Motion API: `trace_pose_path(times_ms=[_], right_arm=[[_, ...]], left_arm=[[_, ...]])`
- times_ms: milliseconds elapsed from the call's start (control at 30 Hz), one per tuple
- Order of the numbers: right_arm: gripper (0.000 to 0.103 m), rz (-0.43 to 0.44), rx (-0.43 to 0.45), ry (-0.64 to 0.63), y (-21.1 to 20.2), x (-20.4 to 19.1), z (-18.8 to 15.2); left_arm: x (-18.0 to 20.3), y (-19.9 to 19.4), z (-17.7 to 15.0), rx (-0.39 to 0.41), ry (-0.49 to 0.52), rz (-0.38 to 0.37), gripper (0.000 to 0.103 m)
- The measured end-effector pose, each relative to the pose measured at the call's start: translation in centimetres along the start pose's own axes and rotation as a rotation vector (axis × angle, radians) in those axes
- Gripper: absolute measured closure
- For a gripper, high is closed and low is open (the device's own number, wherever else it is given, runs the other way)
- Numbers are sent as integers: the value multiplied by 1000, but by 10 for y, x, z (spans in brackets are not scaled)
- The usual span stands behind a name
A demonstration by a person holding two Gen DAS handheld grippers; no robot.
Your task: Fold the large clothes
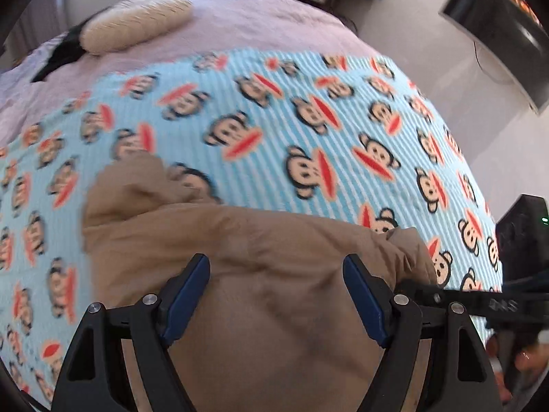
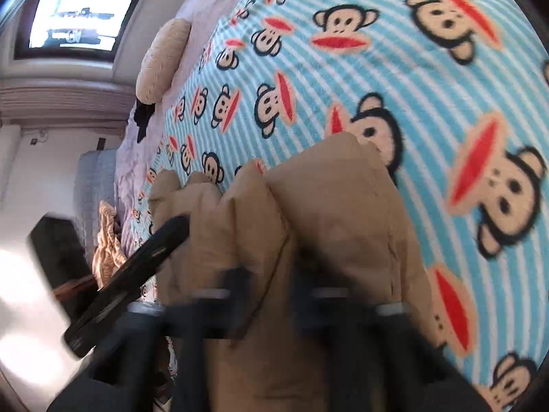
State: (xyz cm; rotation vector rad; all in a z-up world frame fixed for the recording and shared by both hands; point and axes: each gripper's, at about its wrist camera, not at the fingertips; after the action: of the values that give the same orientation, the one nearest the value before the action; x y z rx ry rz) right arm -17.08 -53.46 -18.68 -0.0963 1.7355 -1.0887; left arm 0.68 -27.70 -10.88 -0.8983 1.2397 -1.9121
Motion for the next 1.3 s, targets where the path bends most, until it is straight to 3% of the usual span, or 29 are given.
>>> trace_pose_path(times_ms=[133, 233, 367, 533, 867, 933, 967, 1000, 1067, 1300], right_arm=[[98, -205, 26, -178, 2, -30, -4], [98, -283, 7, -214, 4, -27, -2], [99, -320, 3, -188, 1, -8, -3], [99, -336, -18, -173, -1, 3, -12], [96, -294, -67, -188, -22, -2, -24], [91, -302, -72, -195, -29, -3, -28], [80, -318, -68, -198, -33, -4, -31], [64, -330, -64, -201, -36, -4, -33], [52, -331, -54, -214, -42, -6, -40], [52, -341, -139, -201, -22, 8, -71]], left_arm=[[-43, -35, -27, 21, -102, 19, 23], [-71, -36, -54, -47, -197, -29, 23], [-73, -14, -86, -128, -260, -104, 20], [-54, 0, -91, -131, -250, -71, 12], [-53, -1, -91, -153, -260, -36, 12], [-52, -1, -91, -154, -264, -29, 12], [-52, -2, -91, -154, -266, -25, 12], [-52, -2, -91, -154, -267, -21, 12], [-51, -3, -91, -153, -263, -14, 12], [-49, -7, -94, -158, -226, 7, 10]])
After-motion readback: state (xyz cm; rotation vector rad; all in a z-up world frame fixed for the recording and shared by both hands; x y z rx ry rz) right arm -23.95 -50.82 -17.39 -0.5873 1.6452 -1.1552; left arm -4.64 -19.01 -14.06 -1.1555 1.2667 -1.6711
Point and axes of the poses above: each gripper's, at about its wrist camera, not at the fingertips, and y roughly the way its jaws point, x to its right, z to its top, and after that the axes turned 8 degrees about -x, right-handed
